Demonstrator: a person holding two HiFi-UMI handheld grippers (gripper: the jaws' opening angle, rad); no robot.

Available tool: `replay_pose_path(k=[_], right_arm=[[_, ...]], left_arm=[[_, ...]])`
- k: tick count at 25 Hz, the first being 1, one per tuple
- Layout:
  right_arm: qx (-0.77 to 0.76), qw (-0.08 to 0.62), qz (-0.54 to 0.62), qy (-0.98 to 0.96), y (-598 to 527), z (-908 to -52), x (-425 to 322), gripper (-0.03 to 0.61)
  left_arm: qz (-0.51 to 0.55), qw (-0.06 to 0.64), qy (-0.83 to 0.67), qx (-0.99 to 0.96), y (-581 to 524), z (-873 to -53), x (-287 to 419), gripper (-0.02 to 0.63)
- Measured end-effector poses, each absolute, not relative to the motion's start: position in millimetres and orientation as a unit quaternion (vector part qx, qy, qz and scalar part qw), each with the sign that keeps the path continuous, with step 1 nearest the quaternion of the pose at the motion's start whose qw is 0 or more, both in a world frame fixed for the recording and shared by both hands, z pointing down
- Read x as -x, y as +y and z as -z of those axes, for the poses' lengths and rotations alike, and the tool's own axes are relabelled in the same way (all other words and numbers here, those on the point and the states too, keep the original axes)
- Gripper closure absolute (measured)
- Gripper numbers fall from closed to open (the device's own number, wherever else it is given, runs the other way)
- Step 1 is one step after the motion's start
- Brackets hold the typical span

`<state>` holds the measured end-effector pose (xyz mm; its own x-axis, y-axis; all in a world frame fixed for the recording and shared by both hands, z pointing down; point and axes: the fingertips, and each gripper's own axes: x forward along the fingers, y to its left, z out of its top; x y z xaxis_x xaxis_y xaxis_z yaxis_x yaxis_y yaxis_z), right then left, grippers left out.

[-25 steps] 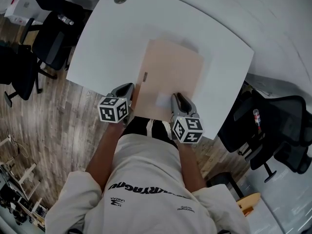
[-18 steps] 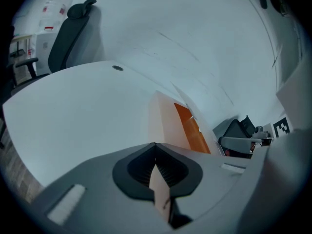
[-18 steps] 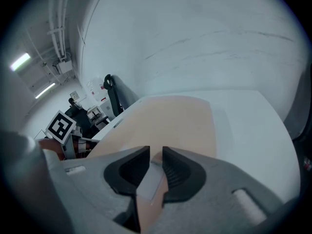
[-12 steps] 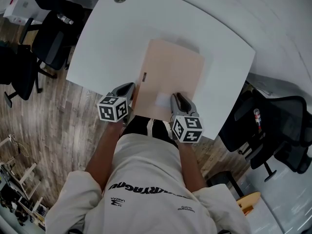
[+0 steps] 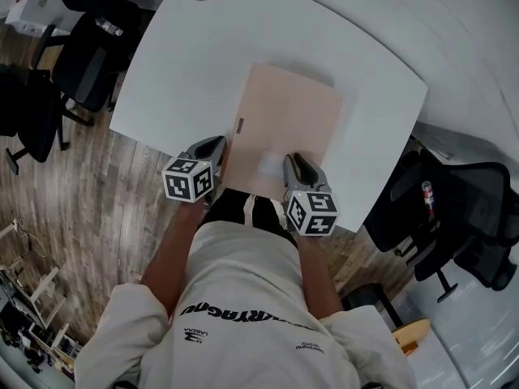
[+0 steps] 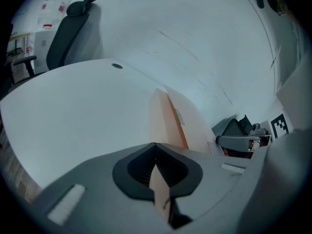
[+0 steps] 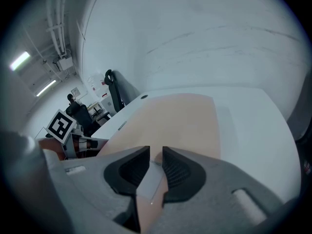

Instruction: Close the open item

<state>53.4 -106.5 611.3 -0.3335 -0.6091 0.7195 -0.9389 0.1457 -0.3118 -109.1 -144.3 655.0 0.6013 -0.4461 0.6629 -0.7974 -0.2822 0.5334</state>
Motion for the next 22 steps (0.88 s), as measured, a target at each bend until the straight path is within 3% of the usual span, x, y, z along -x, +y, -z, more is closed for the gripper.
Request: replay_pose_path(k=[22], right_arm=[[-0.503,0.249,-0.386,-0.731,-108,-623,-43,0.499]], left_arm=[[-0.198,0.448,-0.4,-0.774,-149,-657,105,0.614]])
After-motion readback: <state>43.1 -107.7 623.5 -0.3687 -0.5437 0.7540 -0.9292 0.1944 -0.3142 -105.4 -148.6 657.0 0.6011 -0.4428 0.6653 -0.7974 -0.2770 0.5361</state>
